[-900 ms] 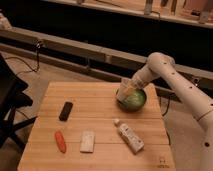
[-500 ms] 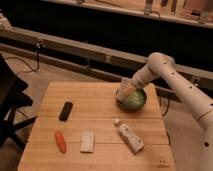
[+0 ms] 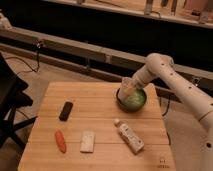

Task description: Place the ceramic cup in the ceramic bowl

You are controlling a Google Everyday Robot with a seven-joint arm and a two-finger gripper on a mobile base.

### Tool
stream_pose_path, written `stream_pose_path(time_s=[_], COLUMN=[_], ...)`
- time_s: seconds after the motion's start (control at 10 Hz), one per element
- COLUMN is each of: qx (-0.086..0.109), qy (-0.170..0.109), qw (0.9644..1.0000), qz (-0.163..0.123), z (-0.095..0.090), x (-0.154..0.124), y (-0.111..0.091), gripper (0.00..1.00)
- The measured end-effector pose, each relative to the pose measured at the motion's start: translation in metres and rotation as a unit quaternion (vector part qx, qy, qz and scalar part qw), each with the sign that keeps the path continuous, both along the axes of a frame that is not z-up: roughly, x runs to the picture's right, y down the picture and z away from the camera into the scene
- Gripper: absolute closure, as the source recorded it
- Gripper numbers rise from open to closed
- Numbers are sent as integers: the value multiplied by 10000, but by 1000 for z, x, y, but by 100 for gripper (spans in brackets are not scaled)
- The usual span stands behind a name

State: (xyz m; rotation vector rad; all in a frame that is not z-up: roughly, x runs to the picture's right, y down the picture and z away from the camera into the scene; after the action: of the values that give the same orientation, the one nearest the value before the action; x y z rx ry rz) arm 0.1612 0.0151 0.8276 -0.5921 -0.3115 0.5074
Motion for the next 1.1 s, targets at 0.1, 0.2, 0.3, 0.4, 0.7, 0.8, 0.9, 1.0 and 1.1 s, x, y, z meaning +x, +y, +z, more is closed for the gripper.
stream_pose_path(time_s=[0.1, 0.2, 0.3, 0.4, 0.7, 0.8, 0.9, 1.0, 1.1], qx=[6, 9, 17, 20, 36, 46, 39, 26, 1], qy=[48, 84, 191, 307, 646, 695, 744, 787, 831], qw=[10000, 10000, 9998, 9994, 9969, 9964, 9960, 9955, 9948], qz=[6, -5, -74, -161, -452, -479, -494, -523, -582], z=[1, 2, 4, 6, 15, 16, 21, 24, 29], x=[7, 11, 16, 18, 21, 22, 25, 27, 27], y=[0, 1, 2, 3, 5, 5, 8, 10, 14], gripper=[83, 83, 83, 83, 71, 62, 48, 38, 25])
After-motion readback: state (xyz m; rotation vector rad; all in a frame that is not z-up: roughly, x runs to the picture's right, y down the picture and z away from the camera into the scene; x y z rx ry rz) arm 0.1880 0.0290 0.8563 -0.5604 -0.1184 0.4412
